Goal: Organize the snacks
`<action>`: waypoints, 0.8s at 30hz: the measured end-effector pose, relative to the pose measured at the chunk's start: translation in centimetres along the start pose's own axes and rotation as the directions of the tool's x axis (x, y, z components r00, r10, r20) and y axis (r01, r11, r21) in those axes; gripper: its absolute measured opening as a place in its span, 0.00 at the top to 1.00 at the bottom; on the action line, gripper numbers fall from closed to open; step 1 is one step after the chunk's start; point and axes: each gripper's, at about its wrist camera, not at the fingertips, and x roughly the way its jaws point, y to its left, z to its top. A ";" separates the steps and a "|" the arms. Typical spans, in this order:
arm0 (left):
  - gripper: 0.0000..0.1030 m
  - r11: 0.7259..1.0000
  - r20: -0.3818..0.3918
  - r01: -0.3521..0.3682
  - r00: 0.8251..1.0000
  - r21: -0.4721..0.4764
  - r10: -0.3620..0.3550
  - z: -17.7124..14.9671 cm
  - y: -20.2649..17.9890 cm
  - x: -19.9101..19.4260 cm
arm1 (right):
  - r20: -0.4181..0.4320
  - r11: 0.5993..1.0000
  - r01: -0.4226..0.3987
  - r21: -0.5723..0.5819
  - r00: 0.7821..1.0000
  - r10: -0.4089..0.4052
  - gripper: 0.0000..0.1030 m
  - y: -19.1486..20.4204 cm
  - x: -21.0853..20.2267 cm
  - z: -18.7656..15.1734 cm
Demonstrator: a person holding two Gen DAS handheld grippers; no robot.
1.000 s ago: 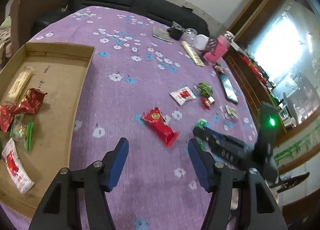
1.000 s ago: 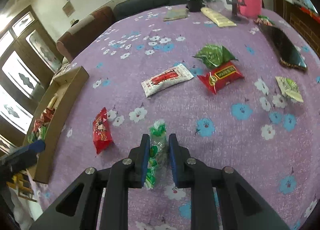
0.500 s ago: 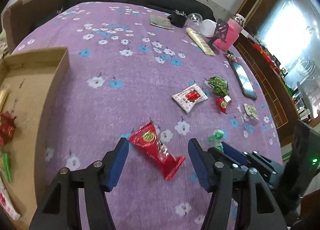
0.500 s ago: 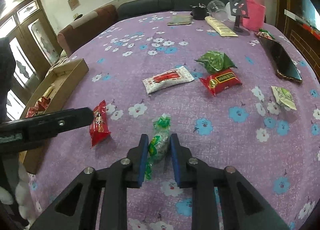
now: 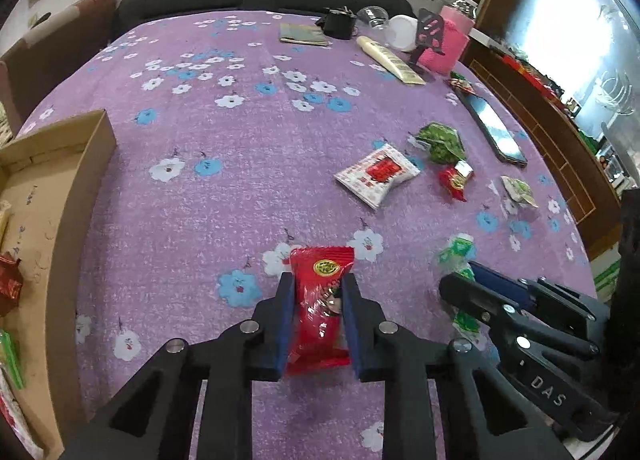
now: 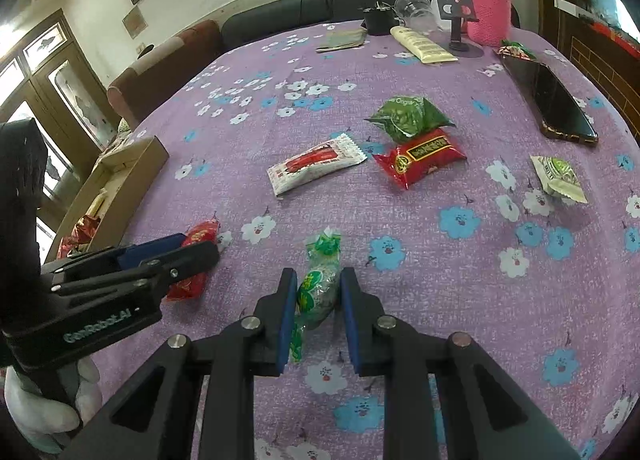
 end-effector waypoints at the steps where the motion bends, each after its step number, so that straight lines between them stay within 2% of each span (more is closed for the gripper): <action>1: 0.79 1.000 0.005 0.001 1.000 0.001 -0.001 -0.1 0.0 -0.1 | 0.000 1.000 0.000 0.000 1.000 0.000 0.80 0.0 0.0 0.0; 6: 0.79 1.000 0.030 0.021 0.999 -0.017 -0.020 -0.4 0.3 -1.1 | 0.004 1.000 -0.006 0.006 1.000 0.006 0.80 0.0 0.0 0.0; 10: 0.80 0.996 0.064 0.066 0.996 -0.061 -0.062 -0.9 1.4 -3.0 | 0.021 0.999 -0.027 0.024 0.999 0.027 0.80 -0.4 -0.3 0.2; 14: 0.80 0.986 0.114 0.121 0.988 -0.114 -0.108 -1.7 3.1 -5.5 | 0.061 0.998 -0.053 0.025 0.997 0.051 0.80 -0.3 -0.9 0.3; 20: 0.82 0.969 0.197 0.170 0.971 -0.178 -0.134 -2.7 6.0 -9.3 | 0.094 0.999 -0.053 0.009 0.994 0.051 0.80 0.1 -1.3 0.3; 24: 0.81 0.970 0.188 0.162 0.974 -0.183 -0.128 -2.8 6.7 -9.7 | 0.076 0.999 -0.044 0.010 0.996 0.043 0.80 0.3 -0.7 0.3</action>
